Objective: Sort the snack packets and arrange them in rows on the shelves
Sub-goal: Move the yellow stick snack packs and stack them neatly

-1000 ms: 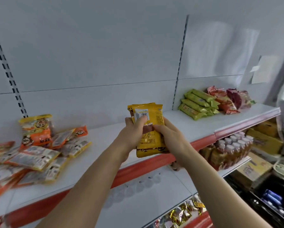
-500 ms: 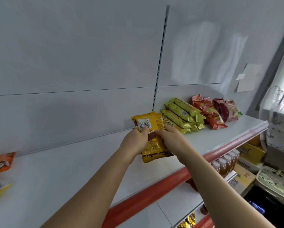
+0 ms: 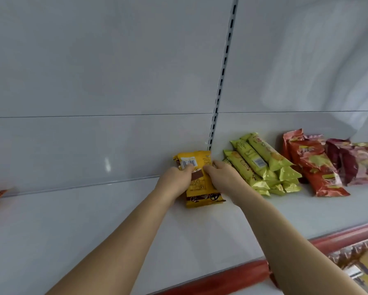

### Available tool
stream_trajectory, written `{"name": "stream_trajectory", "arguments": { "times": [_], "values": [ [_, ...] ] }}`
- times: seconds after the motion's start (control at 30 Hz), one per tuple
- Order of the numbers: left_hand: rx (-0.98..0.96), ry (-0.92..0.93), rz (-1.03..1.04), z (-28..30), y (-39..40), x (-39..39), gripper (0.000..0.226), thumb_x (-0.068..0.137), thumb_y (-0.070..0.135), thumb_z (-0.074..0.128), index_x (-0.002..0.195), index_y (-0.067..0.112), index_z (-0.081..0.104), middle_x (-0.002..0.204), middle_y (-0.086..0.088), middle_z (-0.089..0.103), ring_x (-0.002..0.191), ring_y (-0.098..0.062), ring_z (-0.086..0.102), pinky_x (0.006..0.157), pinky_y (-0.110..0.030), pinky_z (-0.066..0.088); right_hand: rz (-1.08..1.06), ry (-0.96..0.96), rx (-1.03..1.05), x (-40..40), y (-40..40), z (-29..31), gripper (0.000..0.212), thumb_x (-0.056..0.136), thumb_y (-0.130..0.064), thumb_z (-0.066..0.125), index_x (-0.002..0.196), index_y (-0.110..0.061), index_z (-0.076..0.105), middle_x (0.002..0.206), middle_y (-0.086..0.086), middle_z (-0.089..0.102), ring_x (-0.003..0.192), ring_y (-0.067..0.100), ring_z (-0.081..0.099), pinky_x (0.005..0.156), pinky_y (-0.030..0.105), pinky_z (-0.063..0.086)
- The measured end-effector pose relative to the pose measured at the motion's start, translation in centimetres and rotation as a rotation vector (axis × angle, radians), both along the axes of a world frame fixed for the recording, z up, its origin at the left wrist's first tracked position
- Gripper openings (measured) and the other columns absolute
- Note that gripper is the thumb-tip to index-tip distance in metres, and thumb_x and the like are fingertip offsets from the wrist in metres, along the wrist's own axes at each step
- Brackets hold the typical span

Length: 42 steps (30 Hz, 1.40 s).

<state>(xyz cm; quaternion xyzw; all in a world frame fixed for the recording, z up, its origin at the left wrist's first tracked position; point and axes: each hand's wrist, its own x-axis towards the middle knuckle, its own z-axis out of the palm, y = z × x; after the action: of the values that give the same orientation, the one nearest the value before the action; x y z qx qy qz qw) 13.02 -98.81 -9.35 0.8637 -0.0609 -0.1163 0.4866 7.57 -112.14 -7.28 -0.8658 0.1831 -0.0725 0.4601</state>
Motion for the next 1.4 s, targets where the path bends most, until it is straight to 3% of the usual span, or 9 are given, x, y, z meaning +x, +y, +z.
{"name": "stream_trajectory", "arguments": {
  "times": [0.17, 0.27, 0.4, 0.47, 0.6, 0.8, 0.97, 1.13, 1.4],
  "values": [
    [-0.018, -0.090, 0.105, -0.4, -0.5, -0.6, 0.046, 0.103, 0.047, 0.047, 0.104, 0.007, 0.069, 0.101, -0.011, 0.070, 0.103, -0.032, 0.065, 0.079, -0.036, 0.045, 0.056, -0.041, 0.008, 0.2, -1.1, -0.4, 0.030, 0.100, -0.039, 0.042, 0.099, -0.016, 0.062, 0.086, 0.002, 0.061, 0.083, 0.023, 0.059, 0.074, 0.038, 0.047],
    [-0.061, -0.087, 0.137, -0.5, -1.0, -1.0, 0.042, 0.101, 0.044, 0.050, 0.111, 0.007, 0.068, 0.108, -0.013, 0.071, 0.104, -0.031, 0.065, 0.077, -0.036, 0.046, 0.116, -0.012, -0.002, 0.2, -1.1, -0.3, 0.033, 0.104, -0.032, 0.038, 0.097, -0.009, 0.062, 0.088, 0.007, 0.058, 0.084, 0.025, 0.055, 0.073, 0.036, 0.041],
    [-0.103, -0.063, 0.126, -0.2, -1.7, -1.1, 0.032, 0.102, 0.037, 0.052, 0.116, 0.013, 0.068, 0.110, -0.008, 0.072, 0.106, -0.029, 0.066, 0.094, -0.041, 0.054, 0.136, -0.025, -0.003, 0.7, -1.1, -0.4, 0.026, 0.102, -0.029, 0.041, 0.108, -0.014, 0.061, 0.100, 0.006, 0.064, 0.091, 0.025, 0.060, 0.077, 0.038, 0.047],
    [-0.106, -0.039, 0.101, 0.0, -2.0, -1.1, 0.032, 0.103, 0.035, 0.050, 0.113, 0.012, 0.070, 0.109, -0.010, 0.073, 0.104, -0.029, 0.068, 0.095, -0.042, 0.053, 0.123, -0.031, 0.012, 1.0, -1.2, -0.5, 0.024, 0.100, -0.033, 0.044, 0.109, -0.019, 0.061, 0.102, 0.006, 0.067, 0.092, 0.026, 0.063, 0.074, 0.038, 0.047],
    [-0.079, 0.003, 0.091, 0.3, -2.2, -0.6, 0.035, 0.104, 0.032, 0.047, 0.111, 0.005, 0.069, 0.106, -0.013, 0.071, 0.101, -0.032, 0.067, 0.083, -0.038, 0.051, 0.116, -0.021, -0.001, 1.8, -1.5, -0.5, 0.024, 0.100, -0.032, 0.045, 0.106, -0.015, 0.061, 0.094, 0.006, 0.066, 0.081, 0.023, 0.060, 0.062, 0.032, 0.042],
    [-0.155, 0.041, 0.151, 0.6, -2.1, -0.2, 0.036, 0.090, 0.038, 0.058, 0.108, 0.009, 0.069, 0.107, -0.012, 0.073, 0.102, -0.031, 0.069, 0.091, -0.043, 0.054, 0.113, 0.001, -0.060, 2.5, -1.5, -0.4, 0.026, 0.101, -0.032, 0.046, 0.102, -0.010, 0.059, 0.081, 0.002, 0.057, 0.071, 0.019, 0.053, 0.055, 0.031, 0.035],
    [-0.070, -0.054, 0.195, 0.7, -1.5, -0.8, 0.034, 0.100, 0.042, 0.055, 0.100, 0.008, 0.061, 0.095, -0.006, 0.063, 0.089, -0.026, 0.060, 0.067, -0.033, 0.040, 0.164, -0.043, -0.232, 1.6, -1.6, 0.0, 0.040, 0.103, -0.039, 0.041, 0.131, -0.010, 0.047, 0.115, 0.010, 0.063, 0.104, 0.030, 0.059, 0.078, 0.035, 0.044],
    [0.101, -0.196, 0.219, 1.6, 0.2, -2.3, 0.048, 0.106, 0.042, 0.047, 0.137, 0.006, 0.053, 0.140, -0.012, 0.058, 0.128, -0.030, 0.054, 0.090, -0.032, 0.041, 0.200, -0.125, -0.477, 0.6, -0.9, 1.0, 0.056, 0.104, -0.040, 0.040, 0.149, -0.007, 0.034, 0.149, 0.014, 0.043, 0.133, 0.034, 0.043, 0.102, 0.041, 0.040],
    [0.338, -0.430, 0.255, 2.5, 5.6, -4.9, 0.054, 0.106, 0.039, 0.048, 0.148, 0.006, 0.044, 0.149, -0.016, 0.049, 0.137, -0.034, 0.045, 0.105, -0.039, 0.039, 0.255, -0.195, -0.707, -1.2, 3.5, 2.1, 0.051, 0.104, -0.040, 0.038, 0.143, -0.007, 0.039, 0.144, 0.013, 0.042, 0.137, 0.032, 0.035, 0.110, 0.045, 0.036]
  ]
}}
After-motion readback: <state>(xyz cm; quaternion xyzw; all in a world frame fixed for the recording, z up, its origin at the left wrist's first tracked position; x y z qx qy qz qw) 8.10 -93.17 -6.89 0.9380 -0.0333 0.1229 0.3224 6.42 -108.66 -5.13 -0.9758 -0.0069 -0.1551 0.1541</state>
